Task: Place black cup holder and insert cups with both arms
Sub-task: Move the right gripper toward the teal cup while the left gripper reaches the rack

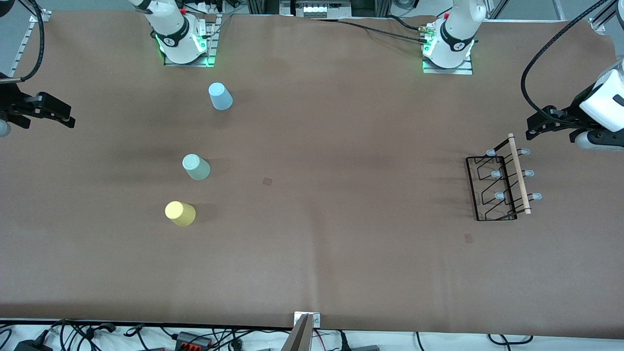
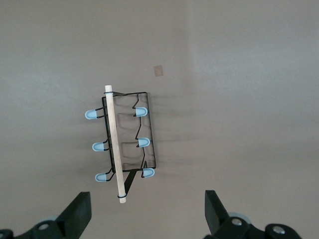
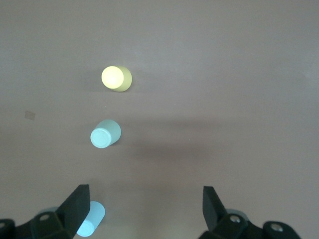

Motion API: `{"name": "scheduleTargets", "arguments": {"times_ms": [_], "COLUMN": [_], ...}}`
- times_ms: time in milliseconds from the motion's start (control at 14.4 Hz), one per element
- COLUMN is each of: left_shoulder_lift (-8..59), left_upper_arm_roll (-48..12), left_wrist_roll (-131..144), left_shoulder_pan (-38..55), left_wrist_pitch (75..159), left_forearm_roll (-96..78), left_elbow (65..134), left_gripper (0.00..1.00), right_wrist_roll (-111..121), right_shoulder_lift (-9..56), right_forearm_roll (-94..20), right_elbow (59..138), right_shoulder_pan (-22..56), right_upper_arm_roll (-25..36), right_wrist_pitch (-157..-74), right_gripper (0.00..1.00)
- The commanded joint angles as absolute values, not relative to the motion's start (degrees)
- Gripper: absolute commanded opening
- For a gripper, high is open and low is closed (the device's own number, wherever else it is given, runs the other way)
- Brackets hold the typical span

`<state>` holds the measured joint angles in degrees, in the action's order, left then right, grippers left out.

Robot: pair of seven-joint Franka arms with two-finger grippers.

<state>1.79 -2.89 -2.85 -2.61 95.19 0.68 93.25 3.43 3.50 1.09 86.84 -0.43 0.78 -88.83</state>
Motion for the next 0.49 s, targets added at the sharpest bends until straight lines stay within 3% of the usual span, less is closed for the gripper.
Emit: {"name": "scheduleTargets", "arguments": {"times_ms": [0,418], "left_shoulder_lift": [1.4,1.41], "left_upper_arm_roll": [-2.81,-2.81], "left_wrist_roll": [-4.13,-4.13], "left_shoulder_pan": [-2.55,-2.55], "left_wrist_pitch": [94.92,94.83], "left_forearm_roll": [-0.26,-0.35], "left_elbow": [93.43,93.51], "left_gripper": [1.0,1.0], "right_wrist_roll": [3.96,4.48], "right_shoulder_lift": [3.08,4.22], "right_forearm_roll": [0.35,0.26], "right_elbow": [86.57,89.9], "right_shoulder_pan": [-0.7,-0.79], "right_upper_arm_roll": [0.09,0.18], "right_wrist_pitch": [-87.89,-87.97], "right_gripper": [1.0,1.0]}}
